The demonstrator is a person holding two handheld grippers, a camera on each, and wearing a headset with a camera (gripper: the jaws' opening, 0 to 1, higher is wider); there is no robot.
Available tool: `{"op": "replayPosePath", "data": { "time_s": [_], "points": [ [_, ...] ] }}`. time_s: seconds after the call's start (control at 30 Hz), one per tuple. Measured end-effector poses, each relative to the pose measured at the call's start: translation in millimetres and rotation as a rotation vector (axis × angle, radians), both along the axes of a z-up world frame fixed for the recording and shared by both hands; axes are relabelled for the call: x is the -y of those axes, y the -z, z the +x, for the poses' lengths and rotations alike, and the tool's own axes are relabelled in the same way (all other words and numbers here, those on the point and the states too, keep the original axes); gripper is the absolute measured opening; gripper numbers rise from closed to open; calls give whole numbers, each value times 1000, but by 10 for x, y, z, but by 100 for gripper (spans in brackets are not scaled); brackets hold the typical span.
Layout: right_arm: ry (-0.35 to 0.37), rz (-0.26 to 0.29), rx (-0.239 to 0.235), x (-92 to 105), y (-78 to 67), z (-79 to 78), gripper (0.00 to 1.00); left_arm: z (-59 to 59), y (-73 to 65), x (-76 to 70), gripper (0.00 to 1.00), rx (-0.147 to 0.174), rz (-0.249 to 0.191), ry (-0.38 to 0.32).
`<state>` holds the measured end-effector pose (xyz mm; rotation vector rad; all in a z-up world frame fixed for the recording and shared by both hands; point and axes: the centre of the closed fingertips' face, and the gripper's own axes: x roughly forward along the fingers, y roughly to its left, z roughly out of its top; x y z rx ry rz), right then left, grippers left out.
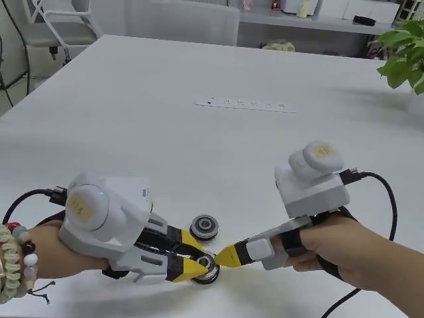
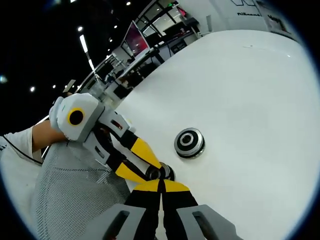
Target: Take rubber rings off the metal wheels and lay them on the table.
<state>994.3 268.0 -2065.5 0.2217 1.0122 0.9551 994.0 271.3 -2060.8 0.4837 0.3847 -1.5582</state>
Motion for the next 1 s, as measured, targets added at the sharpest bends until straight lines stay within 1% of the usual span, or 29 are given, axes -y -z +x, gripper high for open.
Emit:
{"op": "replayPosePath", "data": {
  "time_s": [0.1,0.37,0.43,0.83,1.0],
  "points": [
    [-9,-1,9,-16,-12,-9,0,-1,1,-1,7,-1,0,0],
    [-18,12,15,-50,-40,-16,0,0,4,-1,7,-4,-2,-3],
    [-20,4,20,-48,-32,-12,0,0,4,-1,7,-5,-2,-4],
    [-29,12,28,-50,-51,-13,0,2,3,-1,7,-5,-3,-5],
    [-26,20,23,-50,-60,-13,0,3,3,0,7,-6,-4,-5]
  ]
}}
